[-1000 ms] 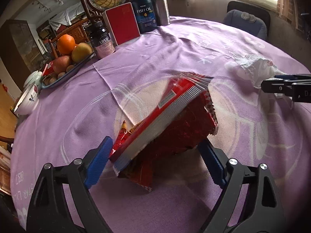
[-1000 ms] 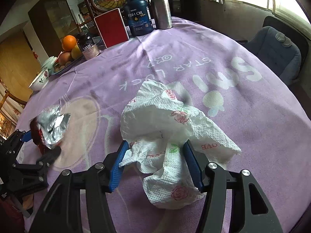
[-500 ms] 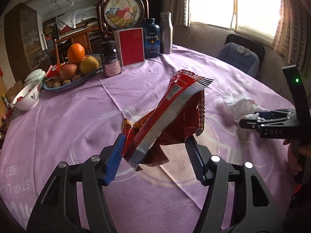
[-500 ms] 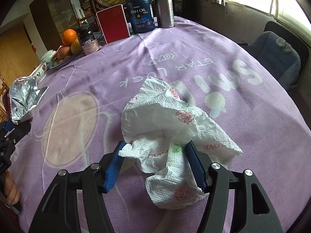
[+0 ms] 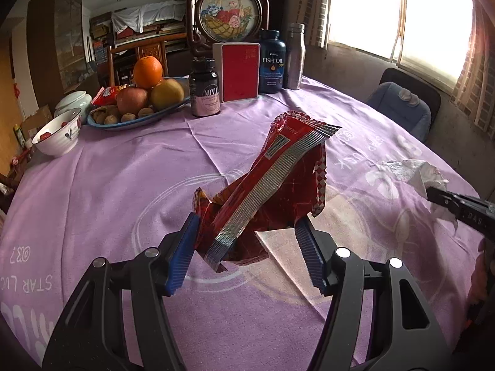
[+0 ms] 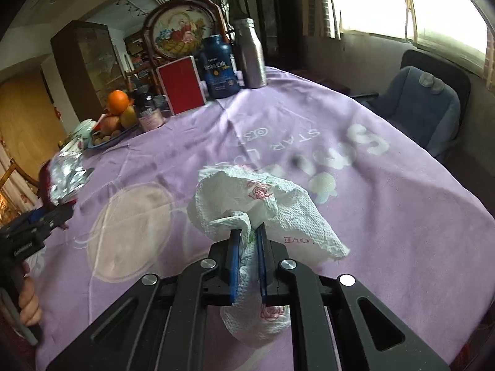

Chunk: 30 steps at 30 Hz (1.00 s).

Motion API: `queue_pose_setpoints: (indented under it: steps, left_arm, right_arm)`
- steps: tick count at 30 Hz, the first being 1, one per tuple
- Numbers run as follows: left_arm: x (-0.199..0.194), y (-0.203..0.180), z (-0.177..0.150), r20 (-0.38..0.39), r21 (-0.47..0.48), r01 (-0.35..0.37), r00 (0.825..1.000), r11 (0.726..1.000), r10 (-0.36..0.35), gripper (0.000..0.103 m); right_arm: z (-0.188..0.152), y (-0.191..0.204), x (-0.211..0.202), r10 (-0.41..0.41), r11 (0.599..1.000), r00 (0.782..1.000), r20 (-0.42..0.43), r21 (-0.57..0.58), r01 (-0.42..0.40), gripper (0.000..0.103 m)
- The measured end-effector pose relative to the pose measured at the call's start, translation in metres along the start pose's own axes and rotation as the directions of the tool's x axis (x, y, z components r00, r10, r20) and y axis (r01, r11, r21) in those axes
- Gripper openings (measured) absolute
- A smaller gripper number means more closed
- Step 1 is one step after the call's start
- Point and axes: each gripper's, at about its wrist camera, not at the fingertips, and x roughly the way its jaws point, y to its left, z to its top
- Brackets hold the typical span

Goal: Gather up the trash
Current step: 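Lift the chip bag with left tool while right tool lifts the tissue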

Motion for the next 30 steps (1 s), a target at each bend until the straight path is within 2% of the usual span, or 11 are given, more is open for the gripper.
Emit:
queue_pose_setpoints:
  steps: [6,11,15,21,25,30]
  left_arm:
    - [-0.005,0.005,0.002,0.007,-0.019,0.004,1.0,1.0,-0.004,0.062]
    - [-0.006,0.012,0.003,-0.007,-0.056,0.037,0.999,0.998,-0.038,0.062]
    - [-0.014,0.02,0.006,0.012,-0.085,0.041,0.999,0.996,-0.04,0.062]
    - [-0.03,0.032,0.009,0.043,-0.123,0.072,0.997,0.99,-0.067,0.062]
    - [-0.039,0.032,0.008,0.057,-0.131,0.094,0.995,0.987,-0.087,0.062]
    - [-0.046,0.018,-0.001,0.057,-0.109,0.103,0.994,0.989,-0.097,0.062]
  right_arm:
    - [-0.018,0.019,-0.037,0.043,0.999,0.998,0.045,-0.032,-0.041,0.011]
    - [-0.021,0.018,-0.075,0.068,0.998,0.992,0.102,-0.024,-0.066,0.011]
    - [-0.026,0.016,-0.104,0.07,0.997,0.987,0.145,-0.03,-0.067,0.011]
    - [-0.041,-0.004,-0.142,0.036,0.999,0.979,0.202,-0.013,-0.034,0.011]
    - [-0.057,-0.033,-0.164,-0.024,1.0,0.972,0.234,0.024,0.018,0.011]
    - [-0.084,-0.081,-0.182,-0.107,0.991,0.967,0.231,0.107,0.084,0.011]
